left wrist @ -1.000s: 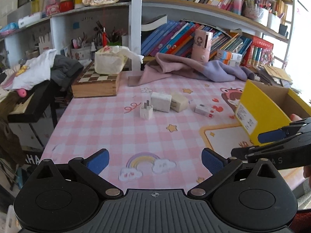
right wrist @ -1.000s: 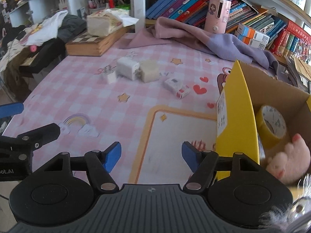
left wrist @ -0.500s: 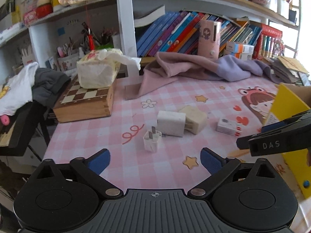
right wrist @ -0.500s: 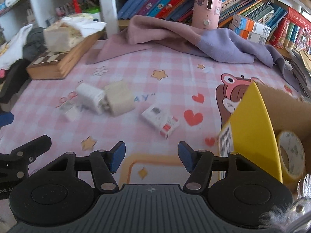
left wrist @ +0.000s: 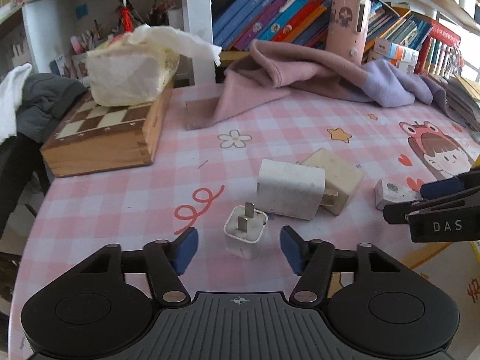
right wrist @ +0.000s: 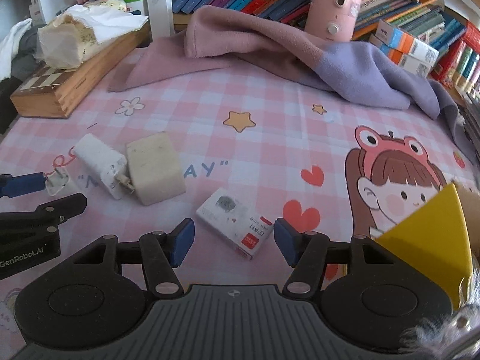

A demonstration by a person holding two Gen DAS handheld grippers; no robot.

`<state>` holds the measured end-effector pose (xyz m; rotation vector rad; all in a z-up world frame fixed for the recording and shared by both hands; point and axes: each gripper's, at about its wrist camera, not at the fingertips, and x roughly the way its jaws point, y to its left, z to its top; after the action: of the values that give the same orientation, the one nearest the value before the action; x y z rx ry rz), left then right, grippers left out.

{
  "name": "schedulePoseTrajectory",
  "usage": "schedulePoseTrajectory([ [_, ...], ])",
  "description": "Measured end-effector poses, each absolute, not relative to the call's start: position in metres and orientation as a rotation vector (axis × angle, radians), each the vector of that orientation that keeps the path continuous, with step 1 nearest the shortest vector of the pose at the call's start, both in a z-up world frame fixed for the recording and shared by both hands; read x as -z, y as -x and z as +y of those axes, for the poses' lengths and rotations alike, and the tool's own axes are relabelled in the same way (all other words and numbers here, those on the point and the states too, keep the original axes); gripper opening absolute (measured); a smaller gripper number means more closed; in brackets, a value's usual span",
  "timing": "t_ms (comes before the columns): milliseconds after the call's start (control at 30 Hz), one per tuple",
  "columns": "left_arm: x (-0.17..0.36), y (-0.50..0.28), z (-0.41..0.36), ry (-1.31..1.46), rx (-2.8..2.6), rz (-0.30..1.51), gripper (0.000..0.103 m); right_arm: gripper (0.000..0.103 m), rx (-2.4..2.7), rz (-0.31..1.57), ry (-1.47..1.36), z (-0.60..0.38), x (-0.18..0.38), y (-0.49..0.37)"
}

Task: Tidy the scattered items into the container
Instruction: 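Grasp the white plug adapter with the left tool while the right tool grasps the white card box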

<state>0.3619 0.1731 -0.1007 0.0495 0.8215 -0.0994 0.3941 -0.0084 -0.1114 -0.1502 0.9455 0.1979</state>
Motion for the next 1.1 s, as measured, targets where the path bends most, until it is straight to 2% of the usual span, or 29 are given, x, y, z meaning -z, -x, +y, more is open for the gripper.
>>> schedulePoseTrajectory([
  [167, 0.103, -0.366, 0.171, -0.061, 0.1, 0.81, 0.037, 0.057, -0.203, 0.97, 0.114, -0.013, 0.117, -0.403],
  [233, 0.103, -0.367, 0.172, -0.055, 0.097, 0.808, 0.027, 0.057, -0.202, 0.97, 0.093, -0.015, 0.118, -0.405],
  [267, 0.103, -0.367, 0.173, -0.051, 0.095, 0.808, 0.027, 0.056, -0.203, 0.966, 0.09, -0.015, 0.118, -0.406],
  [300, 0.102, -0.367, 0.173, -0.045, 0.095, 0.81, 0.027, 0.045, -0.207, 0.958, 0.087, -0.015, 0.117, -0.406],
  [367, 0.101, -0.366, 0.174, -0.037, 0.099, 0.815, 0.027, 0.034, -0.229, 0.957, 0.084, -0.015, 0.115, -0.406],
  [567, 0.095, -0.359, 0.177, -0.021, 0.099, 0.805, 0.027, 0.028, -0.301, 1.026, 0.044, -0.015, 0.105, -0.392],
  [633, 0.095, -0.357, 0.178, -0.017, 0.097, 0.809, 0.027, 0.029, -0.331, 1.024, 0.057, -0.012, 0.1, -0.387],
  [667, 0.095, -0.357, 0.178, -0.017, 0.096, 0.812, 0.027, 0.039, -0.328, 1.007, 0.078, -0.009, 0.097, -0.385],
  [700, 0.095, -0.357, 0.178, -0.017, 0.095, 0.815, 0.027, 0.055, -0.319, 0.984, 0.107, -0.006, 0.096, -0.385],
  [733, 0.096, -0.357, 0.178, -0.019, 0.094, 0.817, 0.027, 0.059, -0.312, 0.955, 0.14, -0.003, 0.095, -0.386],
  [833, 0.097, -0.357, 0.177, -0.022, 0.093, 0.824, 0.027, 0.06, -0.325, 0.925, 0.205, 0.006, 0.098, -0.395],
  [867, 0.098, -0.357, 0.177, -0.024, 0.092, 0.826, 0.027, 0.059, -0.33, 0.935, 0.215, 0.007, 0.101, -0.399],
  [933, 0.098, -0.356, 0.176, -0.029, 0.092, 0.829, 0.027, 0.05, -0.328, 0.971, 0.217, 0.007, 0.109, -0.405],
  [1000, 0.099, -0.356, 0.175, -0.028, 0.093, 0.831, 0.027, 0.032, -0.339, 0.994, 0.155, 0.002, 0.112, -0.408],
  [1100, 0.097, -0.355, 0.175, -0.028, 0.092, 0.826, 0.027, 0.029, -0.334, 0.991, 0.154, 0.002, 0.11, -0.405],
])
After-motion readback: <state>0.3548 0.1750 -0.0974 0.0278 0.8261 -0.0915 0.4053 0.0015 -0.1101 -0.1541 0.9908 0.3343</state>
